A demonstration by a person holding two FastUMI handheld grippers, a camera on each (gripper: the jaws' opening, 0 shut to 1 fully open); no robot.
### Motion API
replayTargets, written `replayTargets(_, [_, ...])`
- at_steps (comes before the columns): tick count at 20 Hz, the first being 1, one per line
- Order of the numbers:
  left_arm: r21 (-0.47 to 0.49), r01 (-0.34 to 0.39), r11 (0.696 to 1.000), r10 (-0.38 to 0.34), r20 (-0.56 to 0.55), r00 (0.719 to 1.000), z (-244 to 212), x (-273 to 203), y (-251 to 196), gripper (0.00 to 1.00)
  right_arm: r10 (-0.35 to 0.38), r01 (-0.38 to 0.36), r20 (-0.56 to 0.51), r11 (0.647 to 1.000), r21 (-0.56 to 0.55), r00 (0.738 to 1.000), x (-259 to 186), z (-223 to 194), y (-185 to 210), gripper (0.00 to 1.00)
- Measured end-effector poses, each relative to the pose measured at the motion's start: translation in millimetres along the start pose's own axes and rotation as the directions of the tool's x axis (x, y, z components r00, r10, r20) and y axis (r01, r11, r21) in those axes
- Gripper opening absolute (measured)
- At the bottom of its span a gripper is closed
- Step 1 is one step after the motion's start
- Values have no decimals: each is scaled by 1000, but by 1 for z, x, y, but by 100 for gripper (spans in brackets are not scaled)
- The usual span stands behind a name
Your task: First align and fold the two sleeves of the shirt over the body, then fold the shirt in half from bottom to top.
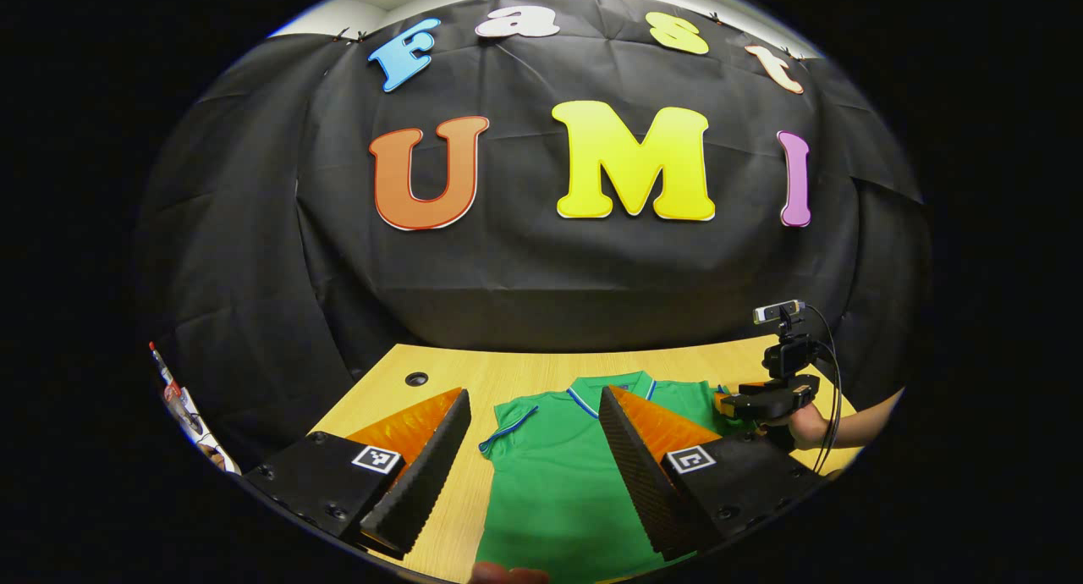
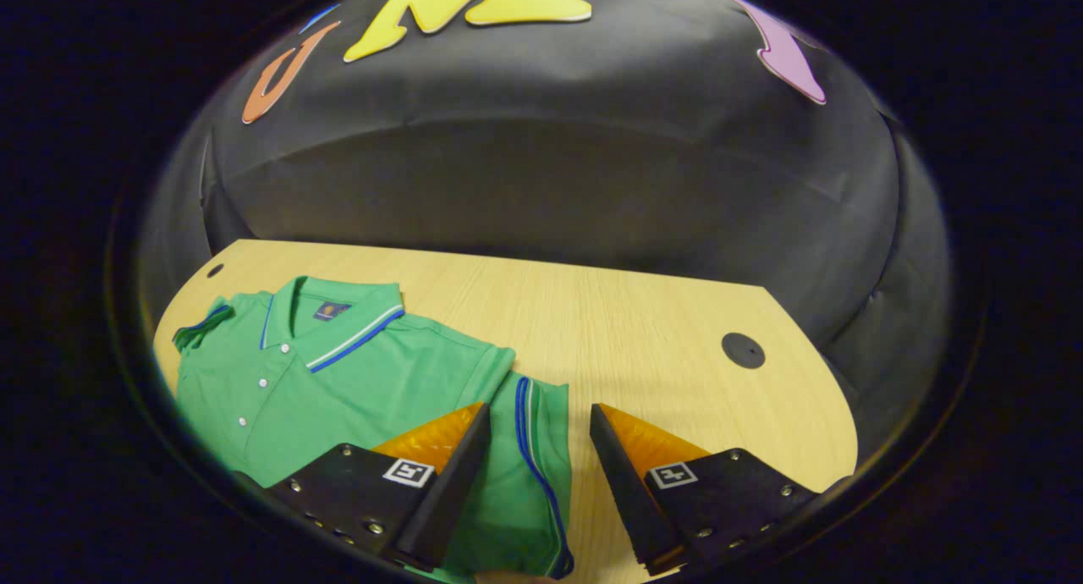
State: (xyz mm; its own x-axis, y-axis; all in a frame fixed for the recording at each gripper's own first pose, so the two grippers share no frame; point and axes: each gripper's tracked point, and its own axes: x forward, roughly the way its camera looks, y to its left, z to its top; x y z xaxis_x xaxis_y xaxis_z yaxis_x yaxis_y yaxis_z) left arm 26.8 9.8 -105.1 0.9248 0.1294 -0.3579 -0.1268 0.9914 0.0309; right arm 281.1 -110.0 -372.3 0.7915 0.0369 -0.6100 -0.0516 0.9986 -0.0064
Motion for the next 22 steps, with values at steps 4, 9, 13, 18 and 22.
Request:
replayTargets(4, [4,-12,1000,12,-9,1000,-3,3,5,98,27,-26,-16,999,31,1000,3,-3,1,60])
replayTargets(9, [4,-11,1000,11,-16,1000,-5,3,4,98,60,-57,-41,995,77,997,2,-9,-3,25])
replayTargets(13, [12,-17,1000,17,-12,1000,-3,2,5,98,83,-78,-76,994,71,994,-4,-7,1,6])
replayTargets(18, [7,-23,1000,23,-5,1000,-1,-2,7,98,90,-86,-30,991,104,996,-19,15,0,2])
replayTargets(22, [-10,-36,999,36,0,999,-2,-8,13,98,92,-92,2,988,125,996,-34,36,4,2])
